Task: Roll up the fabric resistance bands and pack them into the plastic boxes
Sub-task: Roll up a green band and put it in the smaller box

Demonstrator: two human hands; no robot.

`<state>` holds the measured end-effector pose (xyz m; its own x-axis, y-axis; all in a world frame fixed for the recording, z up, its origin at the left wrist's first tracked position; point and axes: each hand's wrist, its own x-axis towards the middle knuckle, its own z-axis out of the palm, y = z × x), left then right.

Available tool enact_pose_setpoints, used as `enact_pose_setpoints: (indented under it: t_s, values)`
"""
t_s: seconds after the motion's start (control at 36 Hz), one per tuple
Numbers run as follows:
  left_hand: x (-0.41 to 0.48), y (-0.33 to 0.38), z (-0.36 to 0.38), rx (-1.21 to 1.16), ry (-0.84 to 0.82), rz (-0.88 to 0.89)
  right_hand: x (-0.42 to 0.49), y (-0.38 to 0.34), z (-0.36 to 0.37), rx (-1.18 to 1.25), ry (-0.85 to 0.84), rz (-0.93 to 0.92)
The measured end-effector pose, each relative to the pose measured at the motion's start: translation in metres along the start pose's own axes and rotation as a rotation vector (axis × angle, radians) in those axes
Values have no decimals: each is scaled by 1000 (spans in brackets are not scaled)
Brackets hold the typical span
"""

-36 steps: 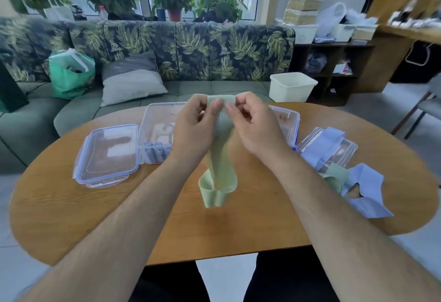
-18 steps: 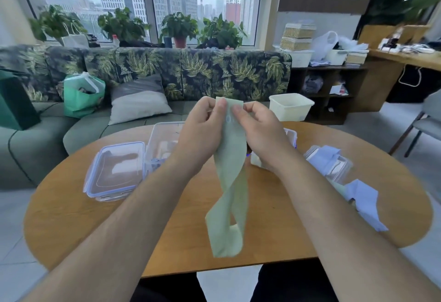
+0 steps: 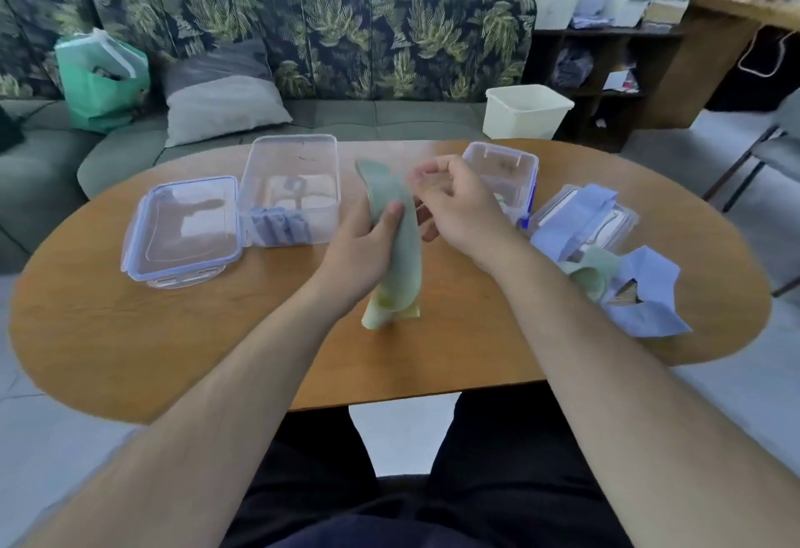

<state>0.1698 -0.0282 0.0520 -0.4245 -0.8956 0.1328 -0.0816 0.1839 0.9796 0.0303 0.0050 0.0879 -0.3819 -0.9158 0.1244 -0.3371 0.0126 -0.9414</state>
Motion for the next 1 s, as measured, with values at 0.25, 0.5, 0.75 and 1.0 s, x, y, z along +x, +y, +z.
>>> enact_pose_setpoints:
  t_s: [0.25,0.5,0.75,1.0]
  values:
    - [13,-7,-4,-106,48,-169,-20,36,8,95,-267,134]
    - [-5,-28,-11,65,-179,-137,-6,35,5,260,-13,167]
    - [-3,-37,-3,275,35,-59,-16,53,13,139,-217,371]
    - [-21,-37,-9,95,-69,-143,-7,54,13,233,23,313]
